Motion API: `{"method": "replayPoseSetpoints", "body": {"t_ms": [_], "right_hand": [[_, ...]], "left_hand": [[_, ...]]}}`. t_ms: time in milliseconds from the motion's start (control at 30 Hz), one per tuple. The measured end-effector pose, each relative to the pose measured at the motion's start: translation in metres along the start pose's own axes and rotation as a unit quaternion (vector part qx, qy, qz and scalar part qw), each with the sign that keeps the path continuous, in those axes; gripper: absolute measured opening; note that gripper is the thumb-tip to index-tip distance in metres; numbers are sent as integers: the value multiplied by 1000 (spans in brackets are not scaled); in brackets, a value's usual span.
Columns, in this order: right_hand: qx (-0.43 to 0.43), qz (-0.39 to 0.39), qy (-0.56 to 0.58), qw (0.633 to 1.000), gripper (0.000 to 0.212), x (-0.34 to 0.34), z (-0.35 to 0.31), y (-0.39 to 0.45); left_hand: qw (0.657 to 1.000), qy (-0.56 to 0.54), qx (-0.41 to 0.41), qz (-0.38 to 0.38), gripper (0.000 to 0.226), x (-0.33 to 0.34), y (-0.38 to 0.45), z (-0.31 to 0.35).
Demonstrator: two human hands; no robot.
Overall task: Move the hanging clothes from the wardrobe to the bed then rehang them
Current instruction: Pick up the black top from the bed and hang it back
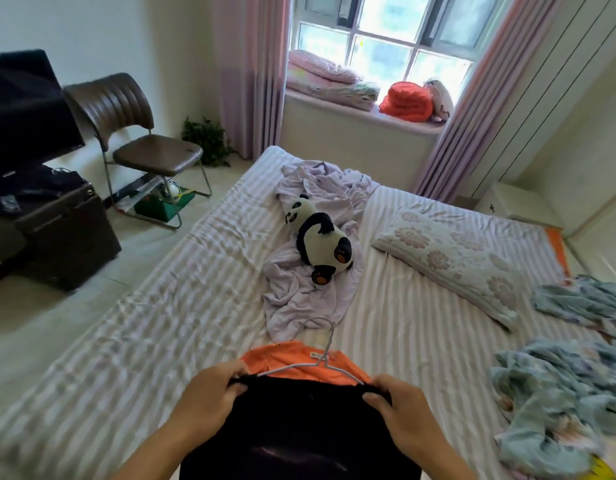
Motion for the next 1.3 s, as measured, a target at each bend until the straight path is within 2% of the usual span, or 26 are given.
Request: {"method": "replayPoseSetpoints", "body": {"t_ms": [133, 333, 567, 733, 1000, 1300], "right_hand": [[-68, -6, -31, 997, 34, -14, -23, -27], [-147, -27, -37, 988, 10, -35, -51, -61], [-268, -89, -132, 950, 13, -54, -109, -103], [-344, -80, -153, 923, 11, -52, -175, -134], [-451, -147, -169, 864, 15, 0, -285, -213], [-559, -218, -162, 784, 13, 106, -375, -359]], "left_hand": [[999, -7, -1, 51, 26, -13, -49, 22], [989, -31, -36, 142, 24, -20, -135, 55], [962, -12, -93, 257, 21, -32, -246, 91], [936, -36, -126, 327, 18, -46, -334, 101], [879, -66, -196, 429, 18, -43, -496, 88], [798, -84, -265, 535, 28, 26, -709, 90]]}}
Point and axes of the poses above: each hand's wrist, its own y-axis towards the middle knuckle, its own x-axis out of the palm, z = x × y, the point moved 5 cm from there along y, towards the middle knuckle, and after that the axes turned 12 degrees about -z, right-handed, at the moved point
